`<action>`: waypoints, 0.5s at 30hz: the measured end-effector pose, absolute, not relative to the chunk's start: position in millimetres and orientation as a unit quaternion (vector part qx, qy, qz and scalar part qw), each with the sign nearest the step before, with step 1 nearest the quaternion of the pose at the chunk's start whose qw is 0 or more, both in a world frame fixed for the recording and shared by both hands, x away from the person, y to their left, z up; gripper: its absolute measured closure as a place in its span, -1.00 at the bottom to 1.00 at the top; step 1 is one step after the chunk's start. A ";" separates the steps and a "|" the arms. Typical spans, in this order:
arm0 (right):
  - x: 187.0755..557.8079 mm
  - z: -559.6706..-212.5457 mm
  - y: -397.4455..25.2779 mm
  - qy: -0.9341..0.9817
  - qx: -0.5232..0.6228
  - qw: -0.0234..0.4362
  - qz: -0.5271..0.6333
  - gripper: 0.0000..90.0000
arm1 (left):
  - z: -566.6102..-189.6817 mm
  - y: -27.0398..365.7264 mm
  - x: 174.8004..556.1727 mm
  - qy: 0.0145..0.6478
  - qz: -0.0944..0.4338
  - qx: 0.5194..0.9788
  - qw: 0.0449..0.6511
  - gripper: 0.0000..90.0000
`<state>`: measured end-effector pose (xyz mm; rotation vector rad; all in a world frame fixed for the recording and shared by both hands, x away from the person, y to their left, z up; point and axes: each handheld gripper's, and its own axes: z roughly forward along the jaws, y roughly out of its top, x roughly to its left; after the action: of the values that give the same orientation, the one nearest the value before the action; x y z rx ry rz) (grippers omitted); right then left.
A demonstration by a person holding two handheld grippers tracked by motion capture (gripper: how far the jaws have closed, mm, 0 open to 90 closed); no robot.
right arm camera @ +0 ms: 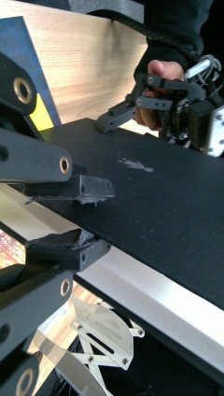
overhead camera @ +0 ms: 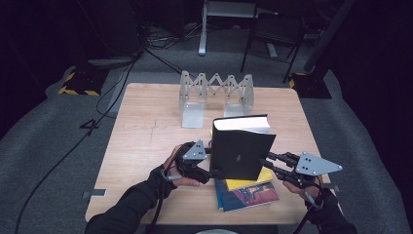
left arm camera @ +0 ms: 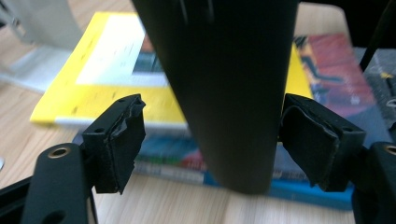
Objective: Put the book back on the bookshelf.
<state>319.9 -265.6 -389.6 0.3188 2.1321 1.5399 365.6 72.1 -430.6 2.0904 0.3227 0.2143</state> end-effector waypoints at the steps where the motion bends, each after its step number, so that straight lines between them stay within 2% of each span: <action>1: 319.6 -389.8 -265.7 0.781 0.116 0.245 0.562 0.62 | -428.4 69.4 365.3 0.126 0.091 0.855 0.495 -0.47; 6: 316.9 -389.7 -264.9 0.782 0.117 0.252 0.558 0.62 | -418.5 60.9 363.3 0.110 0.095 0.846 0.513 -0.25; 9: 317.4 -390.6 -265.9 0.779 0.126 0.253 0.559 0.61 | -414.3 58.1 362.1 0.111 0.104 0.848 0.508 -0.24; 15: 316.5 -392.5 -270.4 0.780 0.132 0.265 0.551 0.63 | -412.1 60.2 365.1 0.104 0.088 0.844 0.519 -0.13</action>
<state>316.5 -270.4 -392.5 0.3566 2.1070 1.4885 365.1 60.2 -412.1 2.0231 0.2491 0.2105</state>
